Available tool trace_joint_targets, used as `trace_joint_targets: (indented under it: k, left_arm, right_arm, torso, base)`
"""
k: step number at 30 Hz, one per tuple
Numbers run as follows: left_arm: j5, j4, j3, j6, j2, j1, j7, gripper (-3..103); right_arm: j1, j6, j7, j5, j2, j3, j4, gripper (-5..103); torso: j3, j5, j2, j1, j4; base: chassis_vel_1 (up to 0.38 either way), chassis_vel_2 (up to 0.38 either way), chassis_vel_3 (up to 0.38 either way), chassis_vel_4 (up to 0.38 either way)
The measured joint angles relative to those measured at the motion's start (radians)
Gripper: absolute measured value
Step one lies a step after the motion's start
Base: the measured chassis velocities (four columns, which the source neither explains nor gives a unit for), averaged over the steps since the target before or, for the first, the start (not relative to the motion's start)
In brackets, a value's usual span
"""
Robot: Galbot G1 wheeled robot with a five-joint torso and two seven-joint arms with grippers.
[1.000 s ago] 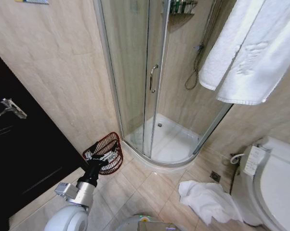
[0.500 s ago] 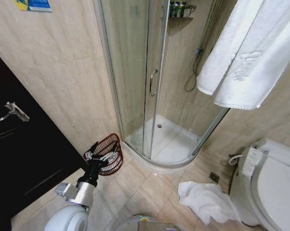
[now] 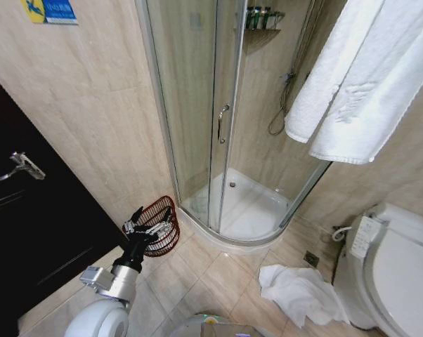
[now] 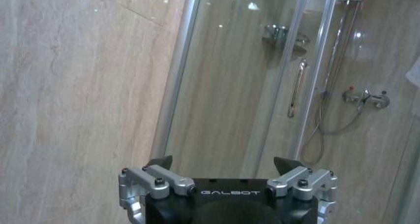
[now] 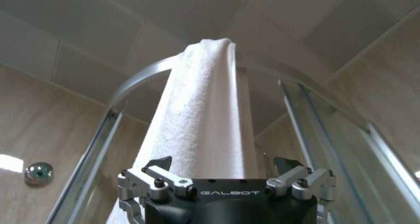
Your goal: Discard the used towel into the hamper.
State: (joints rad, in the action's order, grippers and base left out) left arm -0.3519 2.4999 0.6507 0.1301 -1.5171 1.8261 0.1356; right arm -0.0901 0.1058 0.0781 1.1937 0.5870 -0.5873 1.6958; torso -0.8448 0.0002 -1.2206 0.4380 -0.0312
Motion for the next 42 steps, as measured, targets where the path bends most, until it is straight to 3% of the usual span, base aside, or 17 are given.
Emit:
trace_joint_targets:
  k: [10, 20, 27, 37, 42]
  left_arm:
    - [0.0, 0.0, 0.0, 0.0, 0.0, 0.0, 0.0, 100]
    - [0.0, 0.0, 0.0, 0.0, 0.0, 0.0, 0.0, 100]
    - [0.0, 0.0, 0.0, 0.0, 0.0, 0.0, 0.0, 100]
    - [0.0, 0.0, 0.0, 0.0, 0.0, 0.0, 0.0, 100]
    - [0.0, 0.0, 0.0, 0.0, 0.0, 0.0, 0.0, 100]
  right_arm:
    - [0.22, 0.014, -0.014, -0.064, 0.143, 0.149, -0.049, 100]
    - [0.389, -0.029, -0.063, -0.293, 0.26, 0.292, -0.168, 100]
    - [0.479, -0.026, -0.154, -0.498, 0.311, 0.371, -0.263, 100]
    - [0.553, 0.024, -0.2, -0.527, 0.336, 0.423, -0.321, 101]
    - [0.567, 0.043, -0.2, -0.511, 0.336, 0.431, -0.327, 91]
  torso:
    - [0.002, -0.0005, 0.004, -0.002, -0.0002]
    - [0.004, -0.0003, 0.007, -0.003, -0.0001]
    - [0.004, -0.0001, 0.008, -0.004, 0.0]
    - [0.005, -0.0002, 0.009, -0.004, 0.0]
    - [0.005, -0.0002, 0.009, -0.004, 0.0]
  base:
    - [0.0, 0.0, 0.0, 0.0]
    - [0.0, 0.0, 0.0, 0.0]
    - [0.0, 0.0, 0.0, 0.0]
    - [0.0, 0.0, 0.0, 0.0]
    - [0.0, 0.0, 0.0, 0.0]
